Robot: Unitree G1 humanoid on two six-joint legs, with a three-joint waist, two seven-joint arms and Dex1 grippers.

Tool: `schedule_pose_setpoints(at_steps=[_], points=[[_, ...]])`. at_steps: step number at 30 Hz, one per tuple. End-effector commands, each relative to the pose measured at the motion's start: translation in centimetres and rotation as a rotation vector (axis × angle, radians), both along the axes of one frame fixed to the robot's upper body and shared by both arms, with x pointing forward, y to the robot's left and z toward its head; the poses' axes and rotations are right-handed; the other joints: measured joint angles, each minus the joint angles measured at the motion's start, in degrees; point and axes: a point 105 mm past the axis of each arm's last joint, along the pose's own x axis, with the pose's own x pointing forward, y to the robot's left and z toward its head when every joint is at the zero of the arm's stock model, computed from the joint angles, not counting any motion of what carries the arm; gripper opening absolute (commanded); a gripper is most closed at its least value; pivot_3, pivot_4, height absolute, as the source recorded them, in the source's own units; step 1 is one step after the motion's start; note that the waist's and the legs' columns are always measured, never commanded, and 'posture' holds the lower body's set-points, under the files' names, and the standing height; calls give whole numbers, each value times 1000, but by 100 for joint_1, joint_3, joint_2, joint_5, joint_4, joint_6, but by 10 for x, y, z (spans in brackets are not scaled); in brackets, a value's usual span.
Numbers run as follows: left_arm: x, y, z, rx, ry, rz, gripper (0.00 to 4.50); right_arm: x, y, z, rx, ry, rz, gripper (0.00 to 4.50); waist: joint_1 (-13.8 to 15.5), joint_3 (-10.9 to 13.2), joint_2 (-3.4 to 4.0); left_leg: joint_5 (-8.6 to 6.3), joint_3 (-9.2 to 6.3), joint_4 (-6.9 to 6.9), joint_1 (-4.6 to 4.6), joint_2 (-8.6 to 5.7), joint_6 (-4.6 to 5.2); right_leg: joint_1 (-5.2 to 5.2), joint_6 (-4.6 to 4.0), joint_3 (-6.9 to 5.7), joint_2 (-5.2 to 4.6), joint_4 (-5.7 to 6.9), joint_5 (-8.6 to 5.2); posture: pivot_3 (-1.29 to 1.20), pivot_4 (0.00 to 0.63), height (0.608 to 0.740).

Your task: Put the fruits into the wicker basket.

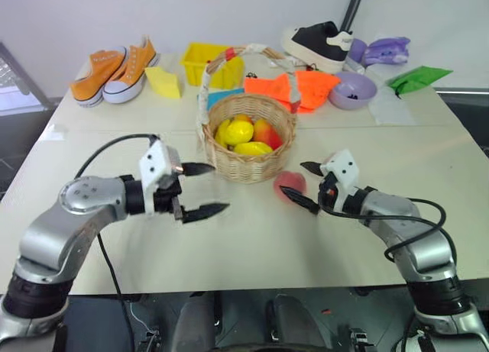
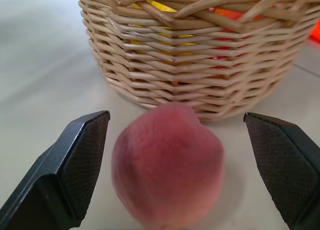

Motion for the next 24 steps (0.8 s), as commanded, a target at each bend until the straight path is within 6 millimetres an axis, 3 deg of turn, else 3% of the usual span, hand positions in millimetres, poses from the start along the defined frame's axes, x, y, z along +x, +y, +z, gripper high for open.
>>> schedule_pose_setpoints(at_steps=[1, 3, 6, 7, 9, 13, 16, 18, 20, 24], points=[[-9, -11, 8, -1, -37, -46, 4459, 4, 3, 0, -4, 36, -5, 4500, -19, 0, 0, 0, 0, 0, 1, -1, 1, 2, 0, 0, -2, 0, 0, 0, 150, 733], [-7, -13, 8, 4, -48, -33, 4459, 4, 3, -2, -11, 55, -10, 4500, -21, 0, 0, 0, 1, -1, 1, -1, 2, 1, 0, 1, -2, 0, 0, 0, 150, 733], [-6, -14, 7, 6, -49, -23, 4500, 0, 3, -3, -14, 70, -14, 3623, -24, 0, 0, 1, 0, -5, 1, 0, 2, -3, 0, -1, -1, 1, 0, 0, 150, 733], [-6, -14, 7, 7, -49, -19, 4500, -1, 3, -2, -15, 68, -16, 3067, -24, 0, 0, 1, 0, -6, 1, 0, 2, -3, 0, -1, 0, 1, 0, 0, 150, 733], [-4, -11, 4, 13, -44, -1, 4500, -5, 2, 3, -22, 45, -7, 2583, -26, 0, 0, 1, 0, -6, 1, 0, 3, -3, 0, -2, 0, 1, 0, 0, 150, 733], [2, 1, -5, 52, -47, 62, 4500, -19, 1, 23, -42, -27, 68, 2583, -24, 1, 2, 0, 2, -5, 1, -1, 3, -3, 1, -1, 0, 1, 0, 0, 150, 733], [12, 18, -9, 11, -56, 148, 4500, -35, 11, 66, -12, -142, 199, 2583, -34, 2, 6, 0, 3, -5, 1, -1, 4, -3, 1, -1, -1, 1, 0, 0, 150, 733], [17, 28, -15, 13, -68, 194, 4500, -30, 24, 99, 65, -231, 215, 2583, -82, 2, 5, -1, 3, -6, 7, 3, 4, -3, 1, 0, 0, 2, 0, 0, 150, 733], [22, 36, -20, 25, -102, 227, 4500, -14, 41, 118, 114, -284, 180, 2583, -147, 2, 6, -1, 3, -9, 22, 4, 3, -1, 0, 6, 1, 13, 0, 0, 150, 733], [28, 40, -17, -49, -124, 266, 4500, 14, 69, 119, 127, -272, 103, 2583, -139, 0, 2, -1, 3, -18, 24, 3, 1, -4, -6, -1, -7, 18, -3, 0, 150, 733]])
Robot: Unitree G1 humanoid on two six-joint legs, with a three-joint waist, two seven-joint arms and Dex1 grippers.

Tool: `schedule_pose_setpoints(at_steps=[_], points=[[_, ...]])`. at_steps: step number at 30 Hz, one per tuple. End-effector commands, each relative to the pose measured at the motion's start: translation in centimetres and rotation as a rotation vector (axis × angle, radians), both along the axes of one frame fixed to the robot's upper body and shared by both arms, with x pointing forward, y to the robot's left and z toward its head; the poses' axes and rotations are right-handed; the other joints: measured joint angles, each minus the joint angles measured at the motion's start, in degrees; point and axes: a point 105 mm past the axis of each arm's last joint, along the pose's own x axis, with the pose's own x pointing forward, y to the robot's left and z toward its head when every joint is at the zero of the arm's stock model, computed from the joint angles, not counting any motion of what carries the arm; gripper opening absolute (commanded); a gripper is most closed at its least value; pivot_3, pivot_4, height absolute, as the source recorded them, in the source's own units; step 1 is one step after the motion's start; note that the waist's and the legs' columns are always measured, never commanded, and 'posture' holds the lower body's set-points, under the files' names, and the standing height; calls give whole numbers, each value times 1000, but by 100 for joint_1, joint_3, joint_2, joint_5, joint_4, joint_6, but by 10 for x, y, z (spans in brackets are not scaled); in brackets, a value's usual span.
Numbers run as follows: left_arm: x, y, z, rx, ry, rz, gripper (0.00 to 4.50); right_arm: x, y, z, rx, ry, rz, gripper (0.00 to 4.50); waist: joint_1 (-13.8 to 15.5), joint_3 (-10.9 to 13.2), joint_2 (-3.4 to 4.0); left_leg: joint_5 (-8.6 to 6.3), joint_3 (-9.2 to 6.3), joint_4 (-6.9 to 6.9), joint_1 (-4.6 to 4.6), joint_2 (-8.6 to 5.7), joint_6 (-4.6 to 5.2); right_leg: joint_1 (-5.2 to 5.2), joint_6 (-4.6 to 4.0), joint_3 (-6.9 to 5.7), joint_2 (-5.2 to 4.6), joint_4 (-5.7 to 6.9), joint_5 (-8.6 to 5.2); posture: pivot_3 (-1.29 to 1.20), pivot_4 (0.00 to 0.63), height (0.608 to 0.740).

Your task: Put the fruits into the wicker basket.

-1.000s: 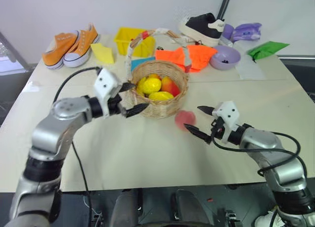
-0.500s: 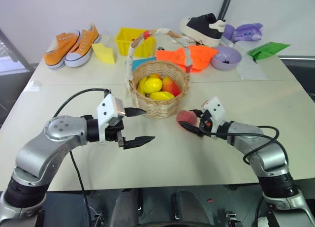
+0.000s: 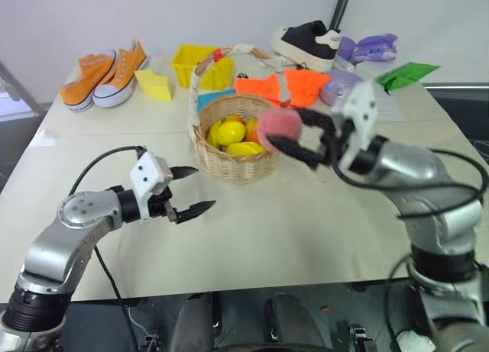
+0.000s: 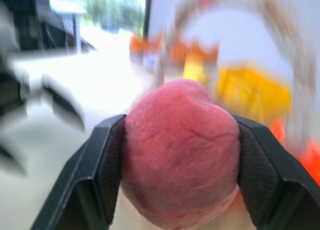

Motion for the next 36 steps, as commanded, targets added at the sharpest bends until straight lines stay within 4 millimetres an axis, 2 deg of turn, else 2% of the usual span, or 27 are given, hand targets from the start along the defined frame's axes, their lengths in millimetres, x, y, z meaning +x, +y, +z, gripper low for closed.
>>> schedule_pose_setpoints(at_steps=[1, 3, 6, 8, 10, 13, 15, 18, 21, 24, 25, 29, 32, 36], points=[[4, 5, 14, -55, -81, 29, 4500, 25, 14, -12, -10, 43, -107, 2583, 13, 0, 0, 0, 1, 0, -4, -3, 0, -3, 0, -3, -7, 0, 0, 0, 150, 733], [5, 4, 19, -91, -104, 40, 4500, 45, 19, -22, -29, 45, -187, 2583, 16, 0, 0, -1, 4, 3, -17, -9, 2, -12, 0, -8, -18, -1, 1, 0, 150, 733], [4, 1, 24, -115, -124, 45, 4500, 61, 26, -28, -19, 27, -240, 2583, 4, 0, 0, -1, 10, 7, -32, -10, 3, -26, 1, -22, -27, 0, 2, 0, 150, 733], [2, -1, 26, -119, -128, 43, 4500, 60, 29, -27, -9, 13, -227, 3606, -5, 0, 1, 0, 10, 7, -39, -8, 3, -35, 2, -37, -29, 7, 2, 0, 150, 733], [1, -3, 26, -117, -130, 41, 4500, 52, 31, -21, 1, -28, -181, 4395, -9, 0, 1, 1, 8, 8, -58, -5, 2, -59, 3, -45, -26, 15, 3, 0, 150, 733], [-1, -4, 28, -116, -133, 40, 4500, 27, 28, -10, -22, -121, -78, 4455, 4, 0, 1, 3, 6, 11, -83, -4, 1, -88, 5, -50, -21, 24, 4, 0, 150, 733], [-2, -4, 29, -114, -132, 38, 4500, 13, 17, -5, -17, -132, -31, 4455, 24, 0, 1, 2, 6, 11, -84, -4, 2, -85, 5, -55, -21, 21, 4, 0, 150, 733], [-2, -6, 31, -114, -133, 30, 4500, 7, -7, -1, 0, -107, -52, 4455, 70, 0, 1, 2, 6, 16, -82, -4, 3, -78, 6, -58, -21, 18, 4, 0, 150, 733], [-2, -9, 33, -121, -132, 16, 4500, 24, -36, -3, 12, -79, -204, 4455, 81, 0, 1, 2, 6, 22, -76, -2, 3, -72, 6, -59, -21, 19, 4, 0, 150, 733], [-1, -14, 33, -125, -128, -5, 4500, 53, -53, -9, 7, -71, -390, 4455, 72, 0, 1, 5, 6, 25, -69, -1, 3, -67, 5, -58, -19, 23, 5, 0, 150, 733], [-1, -16, 33, -128, -128, -9, 4500, 61, -55, -11, 17, -62, -425, 4455, 65, 0, 2, 5, 7, 25, -67, -1, 3, -67, 5, -58, -19, 24, 5, 0, 150, 733], [2, -22, 35, -136, -132, -22, 4500, 82, -37, -15, 69, -44, -404, 4455, 74, 0, 2, 9, 8, 23, -74, 1, -2, -78, 5, -57, -10, 26, 5, 0, 150, 733], [2, -23, 35, -138, -134, -23, 4500, 90, -32, -17, 85, -36, -409, 3594, 89, 0, 3, 11, 8, 19, -78, 2, -3, -84, 6, -58, -8, 26, 5, 0, 150, 733], [1, -23, 35, -138, -136, -18, 4500, 93, -39, -12, 128, -38, -442, 1516, 118, 1, 3, 11, 8, 21, -83, -1, -3, -84, 6, -60, -13, 25, 5, 0, 150, 733]])
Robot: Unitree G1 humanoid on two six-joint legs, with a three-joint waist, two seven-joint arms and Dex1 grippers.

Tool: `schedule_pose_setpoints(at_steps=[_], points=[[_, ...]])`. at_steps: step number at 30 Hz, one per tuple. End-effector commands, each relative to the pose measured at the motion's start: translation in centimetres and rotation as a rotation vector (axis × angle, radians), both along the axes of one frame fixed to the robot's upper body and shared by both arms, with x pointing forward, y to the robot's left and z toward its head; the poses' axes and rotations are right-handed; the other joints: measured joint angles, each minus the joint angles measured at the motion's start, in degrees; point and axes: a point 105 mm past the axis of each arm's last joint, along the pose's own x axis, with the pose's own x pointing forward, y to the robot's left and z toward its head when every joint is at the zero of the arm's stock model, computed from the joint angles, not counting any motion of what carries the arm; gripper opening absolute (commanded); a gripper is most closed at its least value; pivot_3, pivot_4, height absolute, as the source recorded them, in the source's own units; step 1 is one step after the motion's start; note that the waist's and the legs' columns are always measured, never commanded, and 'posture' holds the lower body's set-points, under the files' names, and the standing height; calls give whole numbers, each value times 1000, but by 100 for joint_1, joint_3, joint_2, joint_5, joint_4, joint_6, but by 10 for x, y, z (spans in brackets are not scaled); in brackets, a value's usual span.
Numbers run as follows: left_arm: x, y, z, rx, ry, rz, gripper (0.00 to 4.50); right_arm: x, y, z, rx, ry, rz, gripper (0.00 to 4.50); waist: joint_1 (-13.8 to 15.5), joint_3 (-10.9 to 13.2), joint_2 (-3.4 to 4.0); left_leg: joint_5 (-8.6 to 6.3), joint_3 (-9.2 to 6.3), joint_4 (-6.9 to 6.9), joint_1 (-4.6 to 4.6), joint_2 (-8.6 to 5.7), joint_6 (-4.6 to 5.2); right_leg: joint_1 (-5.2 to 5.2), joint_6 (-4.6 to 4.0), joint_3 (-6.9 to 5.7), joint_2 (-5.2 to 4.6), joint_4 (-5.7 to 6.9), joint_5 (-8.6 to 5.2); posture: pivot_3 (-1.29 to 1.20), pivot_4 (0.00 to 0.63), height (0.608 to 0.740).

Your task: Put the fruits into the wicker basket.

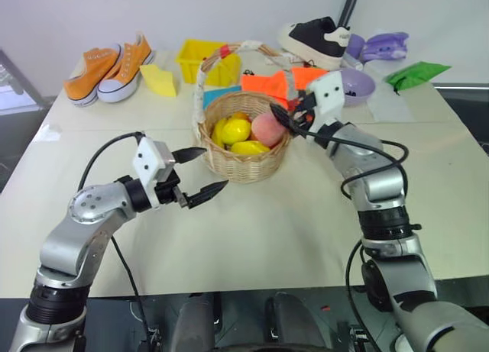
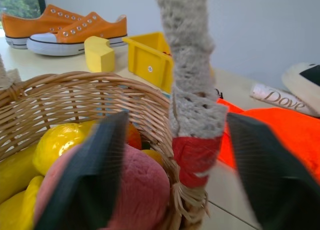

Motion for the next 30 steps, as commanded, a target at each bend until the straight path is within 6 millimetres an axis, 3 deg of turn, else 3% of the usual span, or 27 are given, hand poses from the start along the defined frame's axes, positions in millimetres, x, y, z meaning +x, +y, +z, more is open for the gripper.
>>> schedule_pose_setpoints(at_steps=[1, 3, 8, 11, 12, 14, 15, 18, 20, 23, 30], points=[[-4, -2, 8, 1, -39, -4, 4500, -2, -10, 28, 46, -92, -31, 985, -6, 0, 0, 0, 0, 2, 0, 0, 0, 1, 0, 0, 0, 0, 0, 0, 150, 733], [-4, -2, 7, 2, -39, -3, 4500, -5, -17, 33, 47, -108, -49, 74, -16, 1, 1, 0, 1, 2, 0, 0, 0, 1, 0, 0, 0, 0, 0, 0, 150, 733], [-3, -4, 9, 1, -45, -8, 4500, -20, -52, 52, 34, -167, -124, 69, 4, 1, 2, 0, -1, 2, 0, 1, 0, 0, 0, 0, 0, 1, 0, 0, 150, 733], [-1, -6, 10, 3, -44, -28, 4500, -42, -122, 64, 1, -199, -279, 69, 91, 2, 2, -1, -3, 2, -5, -3, 2, 2, 0, -5, -6, -2, 0, 0, 150, 733], [-1, -7, 10, 4, -43, -33, 4500, -46, -137, 65, -2, -197, -319, 69, 124, 2, 3, -3, -1, 2, -4, -4, 4, 5, 0, -5, -7, -7, 0, 0, 150, 733], [0, -10, 9, 3, -39, -49, 4500, -56, -178, 59, -29, -177, -446, 69, 132, 2, 3, -4, -1, 2, -2, -4, 6, 10, 0, -5, -6, -13, 0, 0, 150, 733], [1, -10, 8, 3, -39, -54, 4500, -59, -189, 57, -39, -173, -479, 69, 126, 2, 3, -4, 1, 2, -1, -3, 6, 11, 0, -4, -6, -15, 0, 0, 150, 733], [5, -16, 9, -6, -39, -82, 4500, -78, -252, 48, 42, -141, -693, 69, 94, 0, 6, -3, 1, 2, 3, 0, 5, 11, 0, -2, 3, -10, 0, 0, 150, 733], [6, -19, 10, -8, -40, -95, 4500, -84, -268, 43, 43, -124, -751, 69, 57, -1, 15, -1, 2, 4, 5, 0, 4, 12, 0, -1, 5, -9, 0, 0, 150, 733], [8, -22, 10, -10, -43, -105, 4500, -83, -272, 34, 55, -98, -755, 69, -45, 2, 28, 1, 3, 4, 8, 2, 3, 11, 1, 3, 9, -5, 0, 0, 150, 733], [9, -23, 11, -13, -45, -105, 4500, -84, -268, 26, -35, -94, -752, 3541, -10, 0, 41, 4, 2, 7, 12, 5, -2, 14, 3, 8, 26, 0, 0, 0, 150, 733]])
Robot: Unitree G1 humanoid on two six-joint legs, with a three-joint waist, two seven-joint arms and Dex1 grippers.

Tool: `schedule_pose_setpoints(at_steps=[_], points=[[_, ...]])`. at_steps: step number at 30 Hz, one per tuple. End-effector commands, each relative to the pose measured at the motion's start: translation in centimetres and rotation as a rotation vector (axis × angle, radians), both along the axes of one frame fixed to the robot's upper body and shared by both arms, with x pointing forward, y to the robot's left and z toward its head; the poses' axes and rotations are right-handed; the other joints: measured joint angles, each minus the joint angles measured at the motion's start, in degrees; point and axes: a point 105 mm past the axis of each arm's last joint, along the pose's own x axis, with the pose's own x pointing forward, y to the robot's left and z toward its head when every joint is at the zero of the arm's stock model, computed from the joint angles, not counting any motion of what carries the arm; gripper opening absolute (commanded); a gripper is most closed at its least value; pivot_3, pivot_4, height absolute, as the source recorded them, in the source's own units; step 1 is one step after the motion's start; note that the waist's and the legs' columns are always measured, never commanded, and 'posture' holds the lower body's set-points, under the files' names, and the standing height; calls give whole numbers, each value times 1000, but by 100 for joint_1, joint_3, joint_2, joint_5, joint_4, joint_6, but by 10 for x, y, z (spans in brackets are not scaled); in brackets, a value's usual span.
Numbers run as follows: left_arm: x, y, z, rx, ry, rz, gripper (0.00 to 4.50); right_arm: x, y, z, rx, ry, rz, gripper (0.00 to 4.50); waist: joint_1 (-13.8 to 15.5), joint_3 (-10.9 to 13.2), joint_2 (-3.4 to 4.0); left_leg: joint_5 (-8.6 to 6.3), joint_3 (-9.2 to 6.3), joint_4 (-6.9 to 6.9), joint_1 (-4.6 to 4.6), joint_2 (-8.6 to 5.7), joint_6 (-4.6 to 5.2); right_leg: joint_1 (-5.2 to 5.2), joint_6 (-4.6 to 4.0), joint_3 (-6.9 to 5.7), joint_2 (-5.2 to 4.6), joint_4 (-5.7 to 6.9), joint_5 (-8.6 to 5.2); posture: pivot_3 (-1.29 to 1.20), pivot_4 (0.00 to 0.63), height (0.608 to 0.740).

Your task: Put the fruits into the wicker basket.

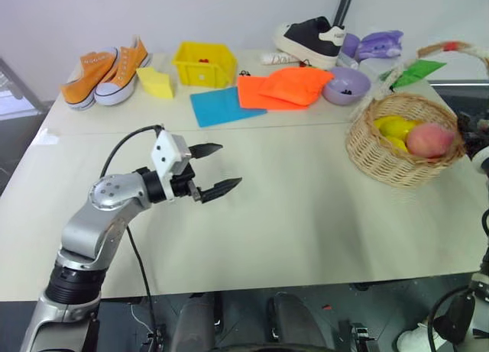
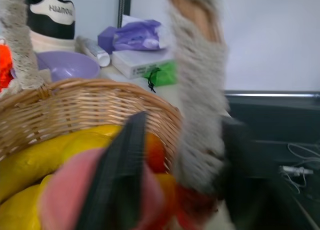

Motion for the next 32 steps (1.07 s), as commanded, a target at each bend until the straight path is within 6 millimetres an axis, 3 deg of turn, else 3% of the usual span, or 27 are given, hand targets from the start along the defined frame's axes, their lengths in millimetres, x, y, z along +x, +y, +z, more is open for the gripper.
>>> schedule_pose_setpoints(at_steps=[1, 4, 8, 13, 15, 19, 23, 26, 32], points=[[-2, 0, 9, -7, -41, -7, 4500, -8, 6, 18, -145, -44, 4, 4044, 22, 0, 0, 0, 0, 2, -1, 0, 0, 1, 0, 0, -1, 0, 0, 0, 150, 733], [-2, 5, 5, -2, -29, 13, 4500, -19, 9, 6, -208, -16, 24, 4044, 58, 0, 0, -1, -5, 15, -6, -3, 1, 11, 3, -4, -3, -2, -1, 0, 150, 733], [1, 16, 1, -8, -4, 64, 4500, -51, 15, -10, -204, -39, 97, 4044, 41, 0, 0, -6, -11, 26, -1, -3, 8, 29, 6, -7, -6, -8, -2, 0, 150, 733], [8, 34, -4, -56, 15, 167, 4500, -74, 41, -8, -246, -91, 221, 4044, -16, -1, 7, -9, -15, 23, 18, -1, 10, 45, 6, -7, -10, -8, -1, 0, 150, 733], [11, 40, -6, -60, 20, 203, 4500, -74, 56, -8, -256, -98, 282, 4044, -28, 0, 6, -10, -10, 22, 38, 0, 11, 61, 7, -3, -12, -8, 0, 0, 150, 733], [16, 59, -22, -24, 44, 303, 4500, -66, 132, -29, -218, 2, 630, 4044, -23, -1, 4, -13, -9, 7, 80, 0, 10, 96, 4, -3, -18, -15, -2, 0, 150, 733], [15, 79, -33, -17, 57, 404, 4500, -60, 185, -47, -142, 56, 833, 4044, 6, 2, -1, -13, -9, -2, 77, 0, 11, 89, 3, 3, -25, -16, -2, 0, 150, 733], [10, 91, -39, -13, 66, 464, 4500, -49, 203, -60, -101, 76, 887, 4044, 21, 3, -7, -13, -10, -3, 76, -1, 10, 88, 1, 2, -33, -19, -2, 0, 150, 733], [-1, 104, -50, -9, 98, 531, 4500, -33, 210, -74, -76, 101, 919, 4044, 22, 2, -11, -15, -9, -13, 73, -6, 8, 86, -18, -1, -50, -29, -11, 0, 150, 733]])
